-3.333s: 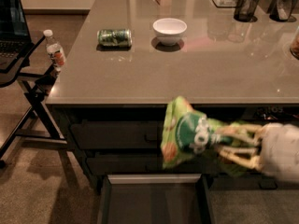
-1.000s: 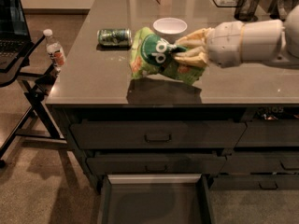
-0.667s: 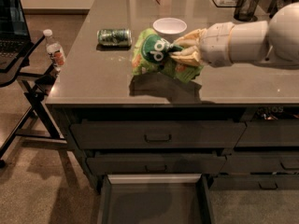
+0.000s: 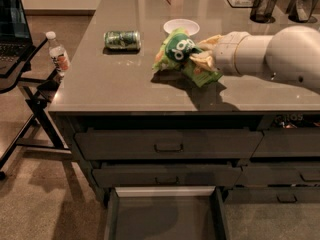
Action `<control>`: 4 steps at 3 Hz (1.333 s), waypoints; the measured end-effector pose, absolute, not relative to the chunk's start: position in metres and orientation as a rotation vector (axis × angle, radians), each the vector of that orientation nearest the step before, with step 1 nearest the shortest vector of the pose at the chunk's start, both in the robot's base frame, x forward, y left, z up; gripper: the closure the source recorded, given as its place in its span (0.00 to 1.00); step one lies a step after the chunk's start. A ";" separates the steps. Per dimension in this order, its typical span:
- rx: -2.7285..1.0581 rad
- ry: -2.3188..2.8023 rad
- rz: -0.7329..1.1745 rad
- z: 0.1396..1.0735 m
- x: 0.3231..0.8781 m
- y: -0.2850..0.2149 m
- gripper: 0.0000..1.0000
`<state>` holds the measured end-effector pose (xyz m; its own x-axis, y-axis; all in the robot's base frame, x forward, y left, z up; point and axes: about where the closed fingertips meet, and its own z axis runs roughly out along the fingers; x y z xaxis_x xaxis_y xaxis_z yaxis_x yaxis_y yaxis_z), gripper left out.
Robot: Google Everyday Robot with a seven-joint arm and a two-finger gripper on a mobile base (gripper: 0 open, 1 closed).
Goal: Pick green rice chip bag from bottom drawer and place on counter
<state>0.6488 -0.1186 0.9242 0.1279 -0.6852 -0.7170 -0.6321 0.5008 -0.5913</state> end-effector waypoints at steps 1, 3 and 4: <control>-1.064 1.588 -0.083 0.920 0.667 -0.134 1.00; -1.043 1.590 -0.087 0.922 0.670 -0.137 0.61; -1.044 1.590 -0.087 0.922 0.670 -0.137 0.37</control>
Offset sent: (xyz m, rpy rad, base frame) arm 0.0169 -0.0143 -0.0034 0.0452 -0.0124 -0.0824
